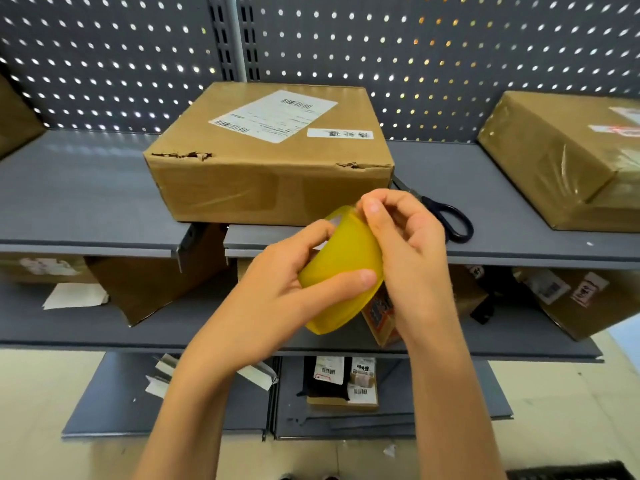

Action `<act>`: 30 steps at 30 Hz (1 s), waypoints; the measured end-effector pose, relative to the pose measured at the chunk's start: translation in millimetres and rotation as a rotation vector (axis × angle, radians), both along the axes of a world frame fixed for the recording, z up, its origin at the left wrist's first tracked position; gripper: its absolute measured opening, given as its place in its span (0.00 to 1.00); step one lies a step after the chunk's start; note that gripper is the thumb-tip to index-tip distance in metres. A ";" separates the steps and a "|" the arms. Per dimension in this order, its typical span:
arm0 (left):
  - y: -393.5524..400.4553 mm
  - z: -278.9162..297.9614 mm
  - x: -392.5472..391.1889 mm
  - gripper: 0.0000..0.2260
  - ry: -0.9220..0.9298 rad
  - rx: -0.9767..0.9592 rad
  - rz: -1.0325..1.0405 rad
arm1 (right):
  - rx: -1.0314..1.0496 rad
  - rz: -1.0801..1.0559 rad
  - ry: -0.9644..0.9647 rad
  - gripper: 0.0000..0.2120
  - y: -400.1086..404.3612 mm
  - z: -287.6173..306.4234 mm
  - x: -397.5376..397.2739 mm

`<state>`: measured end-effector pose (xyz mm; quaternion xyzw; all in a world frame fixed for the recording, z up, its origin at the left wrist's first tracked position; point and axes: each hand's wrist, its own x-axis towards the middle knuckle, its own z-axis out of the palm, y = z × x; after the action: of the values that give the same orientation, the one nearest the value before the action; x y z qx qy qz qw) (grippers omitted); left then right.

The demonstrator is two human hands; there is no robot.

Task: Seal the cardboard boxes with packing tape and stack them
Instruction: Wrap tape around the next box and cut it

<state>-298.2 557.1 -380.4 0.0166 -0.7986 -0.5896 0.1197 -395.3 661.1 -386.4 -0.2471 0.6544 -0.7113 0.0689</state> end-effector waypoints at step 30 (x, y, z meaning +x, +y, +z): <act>38.5 23.5 -24.5 0.09 -0.109 0.546 0.280 | -0.037 -0.121 0.758 0.02 -8.7 39.2 -50.0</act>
<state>-322.7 595.5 -356.9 0.1894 -0.6058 -0.7585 0.1479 -445.3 652.4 -347.2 -0.4546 0.6341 -0.5838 -0.2246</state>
